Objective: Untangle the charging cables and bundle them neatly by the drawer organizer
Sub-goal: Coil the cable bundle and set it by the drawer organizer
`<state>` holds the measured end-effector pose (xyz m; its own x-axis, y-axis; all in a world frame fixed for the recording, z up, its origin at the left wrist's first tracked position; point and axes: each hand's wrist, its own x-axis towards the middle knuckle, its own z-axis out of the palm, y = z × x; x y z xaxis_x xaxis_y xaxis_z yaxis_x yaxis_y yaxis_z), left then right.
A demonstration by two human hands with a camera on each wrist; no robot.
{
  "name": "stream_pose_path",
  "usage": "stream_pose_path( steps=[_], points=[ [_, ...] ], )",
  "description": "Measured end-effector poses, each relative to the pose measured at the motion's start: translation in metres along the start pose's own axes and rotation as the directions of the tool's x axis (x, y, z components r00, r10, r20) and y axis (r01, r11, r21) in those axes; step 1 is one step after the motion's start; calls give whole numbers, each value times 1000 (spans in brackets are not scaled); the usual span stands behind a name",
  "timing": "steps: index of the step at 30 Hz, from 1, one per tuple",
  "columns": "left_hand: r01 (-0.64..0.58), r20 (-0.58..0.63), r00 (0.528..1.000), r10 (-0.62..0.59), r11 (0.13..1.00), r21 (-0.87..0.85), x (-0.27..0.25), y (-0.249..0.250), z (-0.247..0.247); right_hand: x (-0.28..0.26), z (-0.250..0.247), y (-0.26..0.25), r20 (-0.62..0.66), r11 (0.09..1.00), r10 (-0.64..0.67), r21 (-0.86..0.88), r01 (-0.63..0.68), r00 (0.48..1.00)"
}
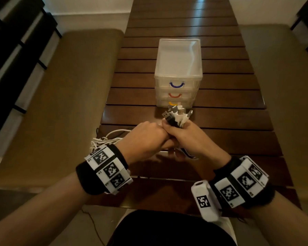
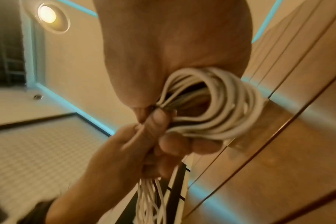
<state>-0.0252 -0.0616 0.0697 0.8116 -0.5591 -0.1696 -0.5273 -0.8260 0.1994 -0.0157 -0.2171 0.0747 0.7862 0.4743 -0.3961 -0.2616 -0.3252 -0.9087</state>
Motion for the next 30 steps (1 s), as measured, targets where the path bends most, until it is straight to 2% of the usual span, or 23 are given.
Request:
stream_pose_path(
  steps=[3, 6, 9, 11, 15, 17, 18, 20, 21, 22, 23, 24, 25, 26, 27, 28, 30],
  points=[
    [36, -42, 998, -44, 983, -180, -7, -14, -2, -5, -2, 2, 31, 995, 16, -98, -13, 999],
    [29, 15, 1000, -26, 948, -318, -12, -30, -7, -9, -1, 0, 99, 976, 2, -215, 19, 995],
    [74, 80, 996, -48, 924, -375, -10, -44, -12, -14, -1, -4, 196, 974, 40, -225, 6, 980],
    [122, 115, 990, -77, 876, -467, -8, -48, -17, -16, -3, -5, 242, 978, 55, -207, -4, 969],
    [195, 213, 973, -92, 825, -530, -1, -50, -23, -15, -8, 2, 267, 943, 97, -332, -3, 959],
    [192, 210, 974, -89, 814, -548, 1, -50, -23, -11, -11, 2, 243, 927, 133, -375, -34, 961],
    [167, 164, 982, -92, 827, -537, 1, -49, -24, -9, -13, 1, 224, 921, 140, -388, -44, 964],
    [61, -32, 996, -85, 882, -467, -3, -43, -28, -3, -16, 0, 226, 895, 154, -444, -39, 962],
    [-29, -135, 990, -27, 918, -395, -4, -33, -34, -2, -18, 1, 233, 891, 151, -452, -31, 961],
    [-142, -207, 974, 88, 955, -261, -6, -19, -40, -2, -20, -3, 235, 905, 174, -421, -61, 956],
    [-238, -214, 953, 216, 968, -84, -6, -2, -45, 0, -23, -4, 218, 919, 208, -378, -114, 954],
    [-295, -147, 941, 305, 952, 87, -4, 14, -45, 0, -25, -5, 216, 912, 268, -371, -175, 939],
    [-305, -46, 946, 320, 929, 209, 0, 27, -43, 1, -26, -5, 238, 877, 366, -412, -247, 900],
    [-264, 43, 964, 262, 925, 274, 7, 35, -37, 2, -26, -7, 191, 837, 407, -470, -281, 893],
    [-194, 85, 980, 177, 938, 286, 13, 40, -32, -1, -30, -9, 145, 800, 386, -543, -253, 911],
    [-134, 85, 990, 115, 953, 272, 18, 41, -27, -1, -30, -11, 165, 777, 351, -601, -187, 922],
    [-87, 45, 996, 78, 959, 268, 26, 40, -21, 2, -29, -12, 253, 725, 312, -686, -58, 916]
  ],
)
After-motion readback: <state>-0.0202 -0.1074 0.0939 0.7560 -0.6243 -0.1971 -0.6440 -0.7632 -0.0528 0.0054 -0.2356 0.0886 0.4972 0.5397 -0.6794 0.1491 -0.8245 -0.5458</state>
